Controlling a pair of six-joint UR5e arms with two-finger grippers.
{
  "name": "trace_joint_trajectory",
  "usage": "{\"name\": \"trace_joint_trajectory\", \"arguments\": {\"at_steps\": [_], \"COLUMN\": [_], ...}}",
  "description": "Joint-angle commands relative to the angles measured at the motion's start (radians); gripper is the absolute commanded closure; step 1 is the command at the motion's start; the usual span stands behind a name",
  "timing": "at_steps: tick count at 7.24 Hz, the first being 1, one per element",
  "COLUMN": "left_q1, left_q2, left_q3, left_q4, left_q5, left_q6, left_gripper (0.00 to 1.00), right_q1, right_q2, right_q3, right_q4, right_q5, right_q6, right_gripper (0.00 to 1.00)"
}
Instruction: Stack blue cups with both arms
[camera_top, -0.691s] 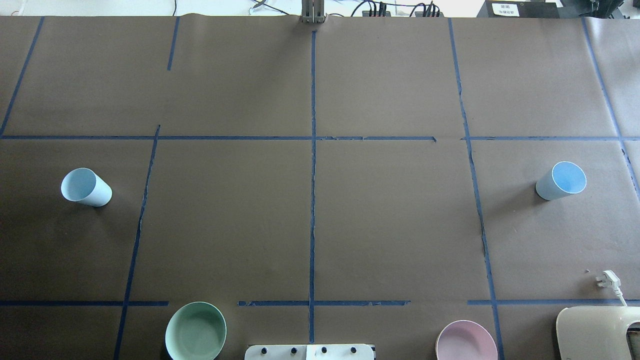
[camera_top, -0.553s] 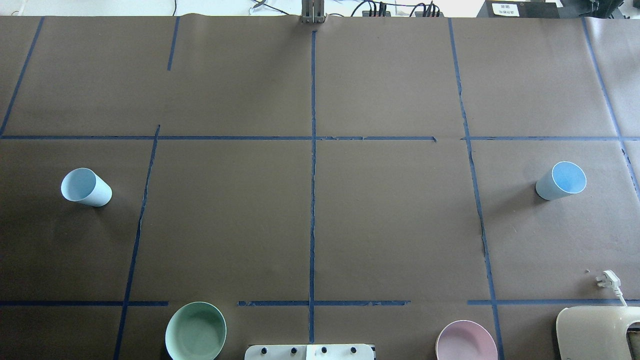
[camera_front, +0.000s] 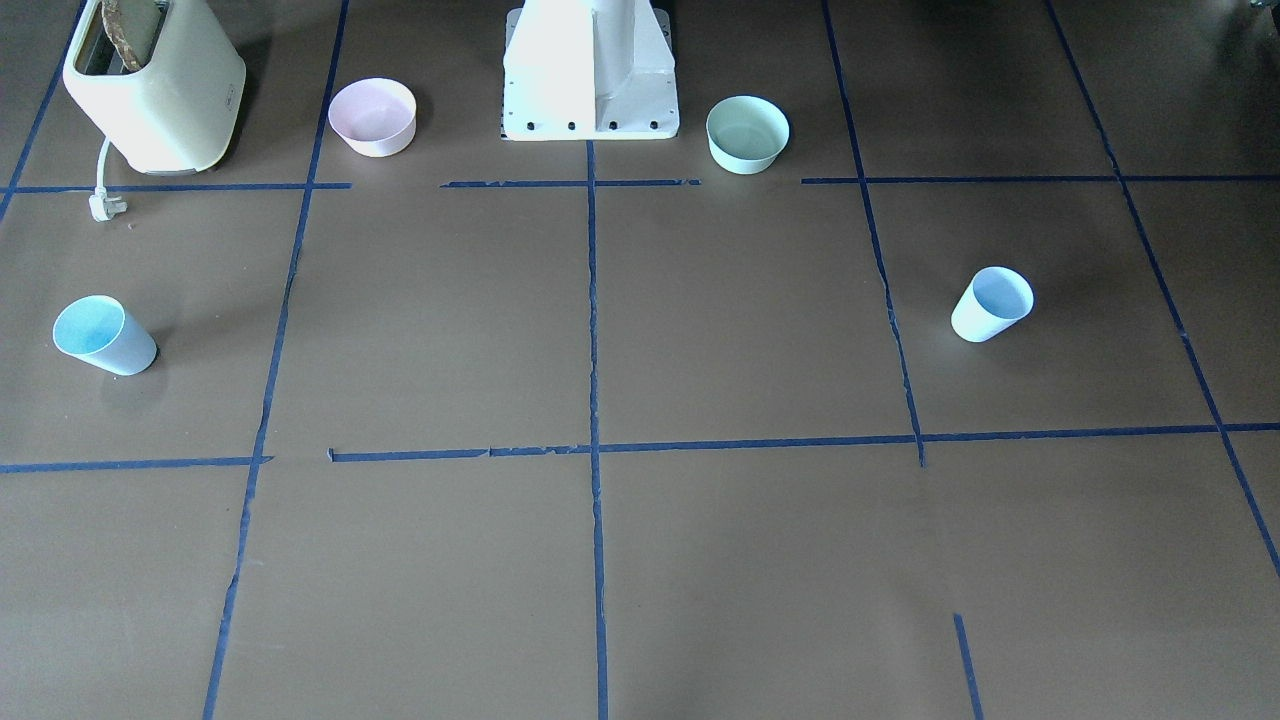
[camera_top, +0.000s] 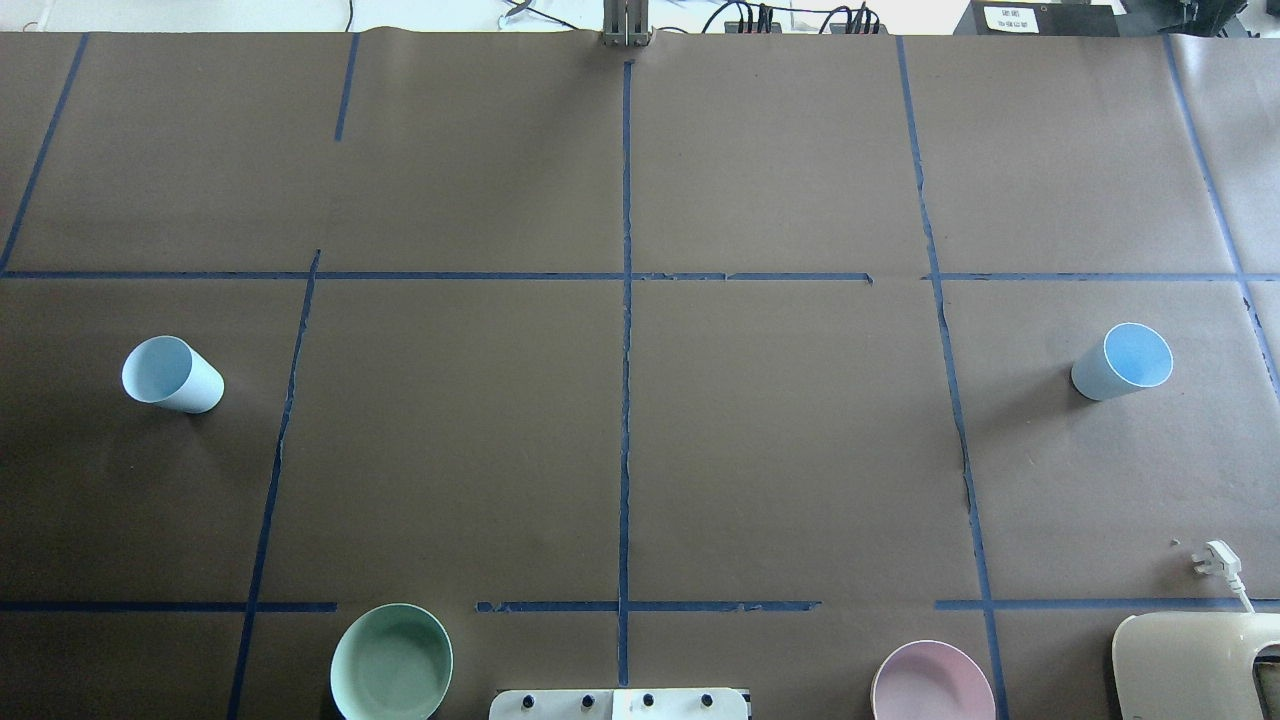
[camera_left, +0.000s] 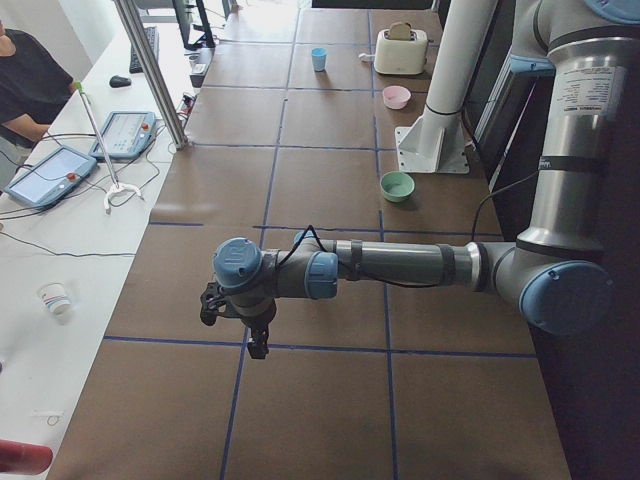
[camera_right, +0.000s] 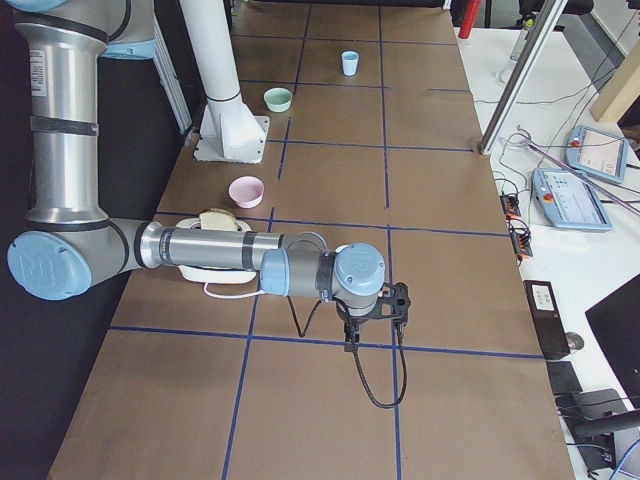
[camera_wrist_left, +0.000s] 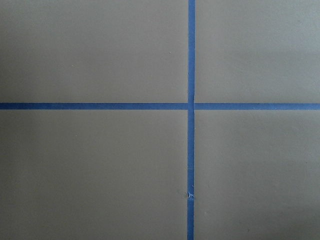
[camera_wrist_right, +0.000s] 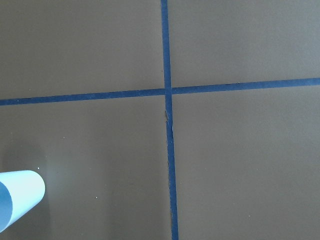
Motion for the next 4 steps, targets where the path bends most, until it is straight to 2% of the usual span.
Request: {"name": "trace_joint_trajectory", "arguments": {"at_steps": [1,4], "left_q1": [0.000,0.002], "left_q2": [0.000,-0.001], "left_q3": [0.000,-0.001], "left_q4": [0.000,-0.006], "left_q5": [-0.001,-0.001], "left_q6": [0.000,0.003], "left_gripper": [0.00,0.00], "right_q1": [0.000,0.000], "right_q2": [0.002,0.000], "right_q3": [-0.002,-0.003], "right_q4": [0.000,0.000], "right_q5": [0.000,0.001], "right_q6": [0.001,0.001], "right_gripper": [0.00,0.00]}}
